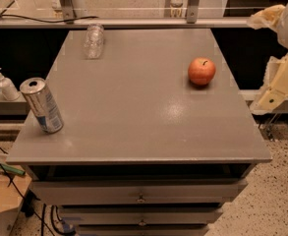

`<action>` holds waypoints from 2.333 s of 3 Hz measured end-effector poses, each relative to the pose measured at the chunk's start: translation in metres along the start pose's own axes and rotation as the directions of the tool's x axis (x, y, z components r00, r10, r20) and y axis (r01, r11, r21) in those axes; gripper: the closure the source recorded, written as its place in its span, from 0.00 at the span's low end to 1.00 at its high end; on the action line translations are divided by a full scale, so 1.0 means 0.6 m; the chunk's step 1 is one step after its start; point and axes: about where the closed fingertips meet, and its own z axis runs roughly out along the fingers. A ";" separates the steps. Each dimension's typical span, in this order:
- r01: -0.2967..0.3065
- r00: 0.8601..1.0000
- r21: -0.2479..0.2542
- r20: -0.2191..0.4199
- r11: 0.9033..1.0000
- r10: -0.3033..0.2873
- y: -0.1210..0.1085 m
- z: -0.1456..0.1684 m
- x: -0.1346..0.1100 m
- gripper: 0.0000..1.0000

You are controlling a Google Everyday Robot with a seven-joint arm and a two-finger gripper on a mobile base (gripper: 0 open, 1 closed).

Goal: Move apple near water bottle

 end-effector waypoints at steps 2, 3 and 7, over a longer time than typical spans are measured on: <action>-0.011 0.999 0.000 0.047 1.000 0.011 -0.011 0.036 -0.026 0.00; -0.030 0.993 -0.018 0.117 0.999 0.032 -0.037 0.087 -0.047 0.00; -0.187 0.935 -0.115 0.283 0.976 0.213 -0.150 0.268 -0.032 0.00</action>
Offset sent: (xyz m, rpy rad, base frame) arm 0.0403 0.0507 -0.0267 0.1276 -0.0084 0.0096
